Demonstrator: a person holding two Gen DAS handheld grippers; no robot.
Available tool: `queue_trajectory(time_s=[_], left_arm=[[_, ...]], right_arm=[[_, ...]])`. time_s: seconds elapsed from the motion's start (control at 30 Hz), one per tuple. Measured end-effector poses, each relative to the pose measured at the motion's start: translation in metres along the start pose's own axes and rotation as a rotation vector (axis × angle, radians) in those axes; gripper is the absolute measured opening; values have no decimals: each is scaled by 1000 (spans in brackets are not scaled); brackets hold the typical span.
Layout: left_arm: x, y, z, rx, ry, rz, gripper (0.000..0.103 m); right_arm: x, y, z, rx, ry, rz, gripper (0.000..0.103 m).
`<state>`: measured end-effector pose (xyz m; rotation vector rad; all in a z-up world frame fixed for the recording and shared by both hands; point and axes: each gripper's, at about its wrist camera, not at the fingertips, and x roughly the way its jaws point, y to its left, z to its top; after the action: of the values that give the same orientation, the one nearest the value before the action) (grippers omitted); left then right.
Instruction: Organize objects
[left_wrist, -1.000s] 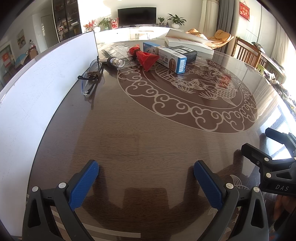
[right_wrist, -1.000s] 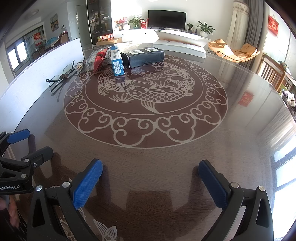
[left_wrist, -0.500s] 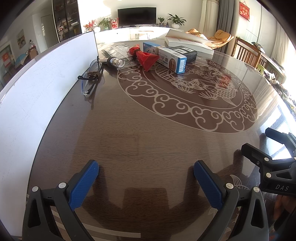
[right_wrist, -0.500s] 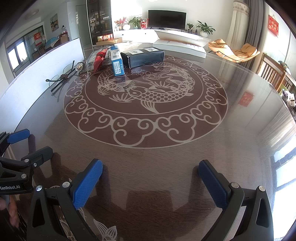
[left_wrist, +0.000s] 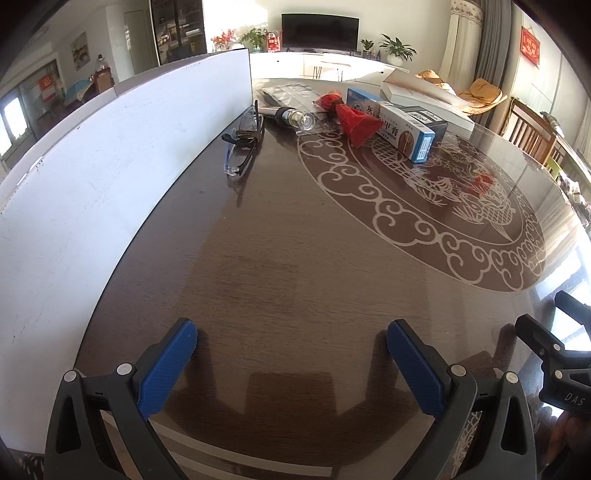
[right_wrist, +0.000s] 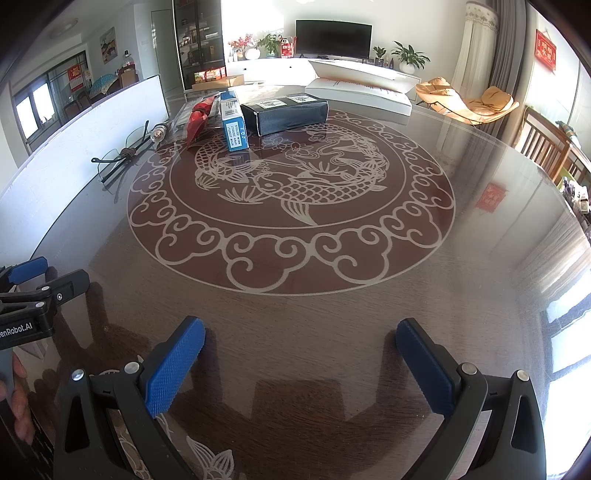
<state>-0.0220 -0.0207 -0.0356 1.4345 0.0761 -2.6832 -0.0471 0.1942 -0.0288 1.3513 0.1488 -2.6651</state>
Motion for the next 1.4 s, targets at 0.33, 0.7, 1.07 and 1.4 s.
queue_trajectory(time_s=[0.33,0.7,1.07,1.4], left_arm=[[-1,0,-1,-4,-11,5,103],[-1,0,-1,-5,-12,6,103],[-1,0,-1,-6,-12,6,103],[-1,0,-1,-6,-12,7,103]], right_arm=[[3,4,18,-37,-20,67,103],[79,76,175,-254,2,22,92],[101,81,173,-194,98,85,23],[32,39,97,-76,42,234,23]])
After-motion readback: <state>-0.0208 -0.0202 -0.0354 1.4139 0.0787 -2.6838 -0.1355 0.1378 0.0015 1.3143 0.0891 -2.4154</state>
